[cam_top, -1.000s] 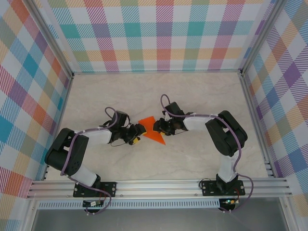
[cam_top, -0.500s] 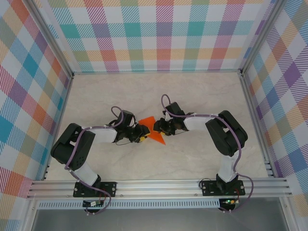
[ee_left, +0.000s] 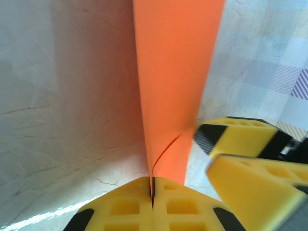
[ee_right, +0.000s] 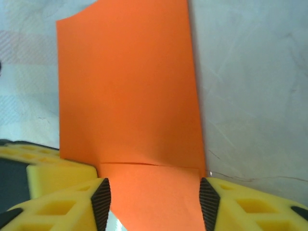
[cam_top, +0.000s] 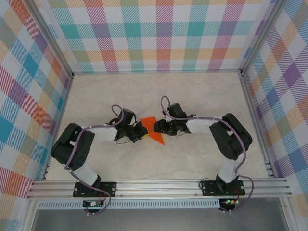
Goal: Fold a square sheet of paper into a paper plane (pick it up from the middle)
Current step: Fold the wing for the fifth time at the center of the table.
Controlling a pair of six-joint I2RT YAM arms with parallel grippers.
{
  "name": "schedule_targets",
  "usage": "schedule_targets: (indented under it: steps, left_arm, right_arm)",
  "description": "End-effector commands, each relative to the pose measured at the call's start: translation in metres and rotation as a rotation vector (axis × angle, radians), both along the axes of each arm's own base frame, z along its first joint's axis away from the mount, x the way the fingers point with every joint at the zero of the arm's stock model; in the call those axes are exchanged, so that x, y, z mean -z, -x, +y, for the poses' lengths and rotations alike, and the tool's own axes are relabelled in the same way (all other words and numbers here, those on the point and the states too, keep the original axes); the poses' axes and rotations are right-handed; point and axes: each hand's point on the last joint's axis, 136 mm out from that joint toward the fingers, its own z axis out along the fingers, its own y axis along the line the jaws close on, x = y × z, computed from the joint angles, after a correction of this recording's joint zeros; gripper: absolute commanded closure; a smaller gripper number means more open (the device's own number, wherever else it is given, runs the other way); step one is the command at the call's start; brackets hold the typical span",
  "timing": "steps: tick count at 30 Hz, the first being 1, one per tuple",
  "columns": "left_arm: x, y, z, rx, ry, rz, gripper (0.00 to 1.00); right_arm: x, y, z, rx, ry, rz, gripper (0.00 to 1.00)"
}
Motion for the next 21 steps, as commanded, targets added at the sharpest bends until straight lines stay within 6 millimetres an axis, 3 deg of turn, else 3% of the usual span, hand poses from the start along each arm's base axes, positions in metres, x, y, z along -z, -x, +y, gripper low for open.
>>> schedule_targets:
  steps: [1,5,10,21]
  left_arm:
    - [-0.008,-0.001,-0.001,0.006,-0.026,-0.011,1.0]
    - [-0.013,0.0,-0.001,0.004,-0.042,-0.001,1.0]
    - [-0.018,0.0,-0.002,-0.002,-0.049,0.011,1.0]
    - [-0.03,-0.003,-0.004,-0.017,-0.055,0.028,1.0]
  right_arm:
    - [-0.028,-0.009,-0.007,-0.08,0.032,-0.238,0.41]
    - [-0.043,-0.006,-0.019,-0.133,0.071,-0.424,0.39]
    - [-0.049,0.011,-0.018,-0.263,0.137,-0.684,0.39]
    - [-0.033,0.044,0.02,-0.529,0.236,-0.982,0.44]
